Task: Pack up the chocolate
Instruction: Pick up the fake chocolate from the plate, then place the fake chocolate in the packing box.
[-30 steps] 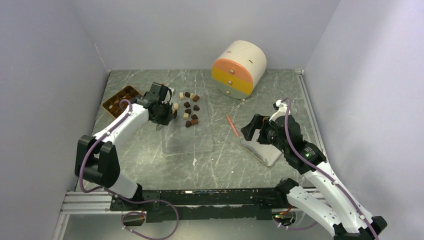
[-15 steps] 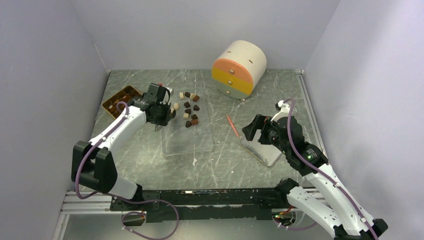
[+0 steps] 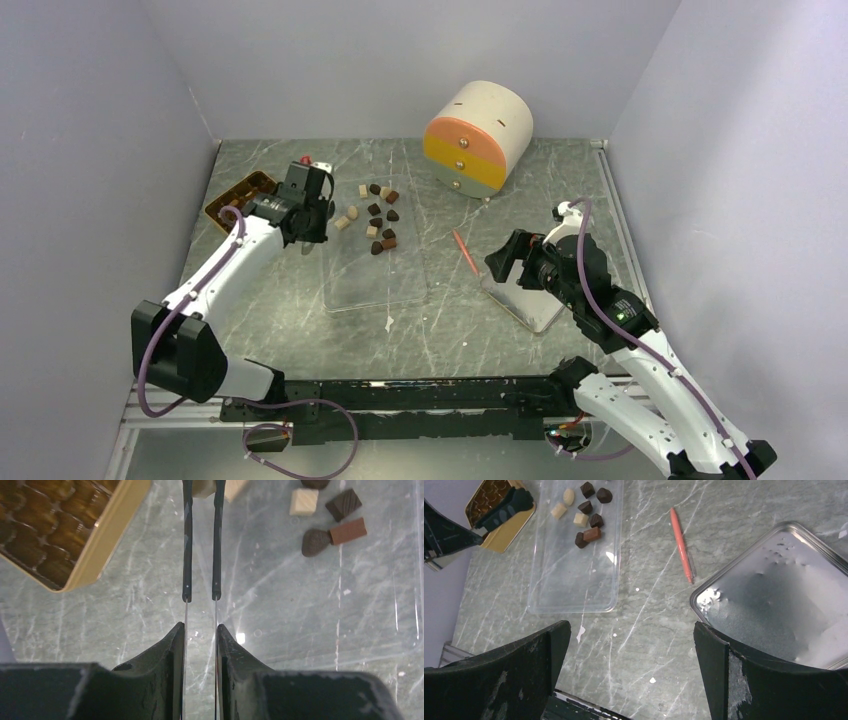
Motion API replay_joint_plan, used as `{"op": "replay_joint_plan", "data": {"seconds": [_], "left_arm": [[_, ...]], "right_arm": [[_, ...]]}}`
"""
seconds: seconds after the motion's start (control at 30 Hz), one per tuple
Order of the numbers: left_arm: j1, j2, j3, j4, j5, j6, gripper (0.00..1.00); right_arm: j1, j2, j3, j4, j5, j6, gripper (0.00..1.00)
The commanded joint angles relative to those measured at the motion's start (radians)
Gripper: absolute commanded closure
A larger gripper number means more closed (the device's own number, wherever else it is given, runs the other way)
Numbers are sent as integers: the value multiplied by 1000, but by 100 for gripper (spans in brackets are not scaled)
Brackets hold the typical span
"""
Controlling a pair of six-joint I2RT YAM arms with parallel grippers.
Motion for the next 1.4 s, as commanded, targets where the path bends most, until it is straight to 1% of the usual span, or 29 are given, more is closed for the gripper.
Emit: {"op": "replay_joint_plan", "data": {"seconds": [0.0,0.1,0.17,0.27,0.37,0.5,0.6,0.67,1.0,1.2,1.3,1.37], "left_arm": [[3,1,99,8,-123,-15,83],[19,26,141,9,-180,-11,84],[46,40,164,16,-192,-8,84],[102,58,192,29,-172,-3,84],[171,68,186,64,-161,0,83],[273,96,191,84,-115,-1,83],[318,118,192,116,-65,-25,83],[327,128,183,143,-37,-39,83],[345,199,193,177,-40,-52,81],[345,219,186,188,-43,-41,76],[345,226,190,185,-50,-39,71],[345,224,189,188,-43,-36,70]], "right_arm": [[3,-11,23,9,9,-16,1],[3,-14,20,6,8,-17,1],[3,-19,15,5,4,-16,1],[3,-27,5,5,2,-14,1],[3,-29,0,5,-5,-15,1],[3,-26,0,3,-15,-22,1],[3,-20,7,-1,-8,-35,1],[3,-14,13,-1,-3,-44,1],[3,-5,31,-5,16,-56,1],[3,7,36,-3,15,-59,1],[3,10,43,-6,18,-61,1],[3,7,44,-6,20,-60,1]]}}
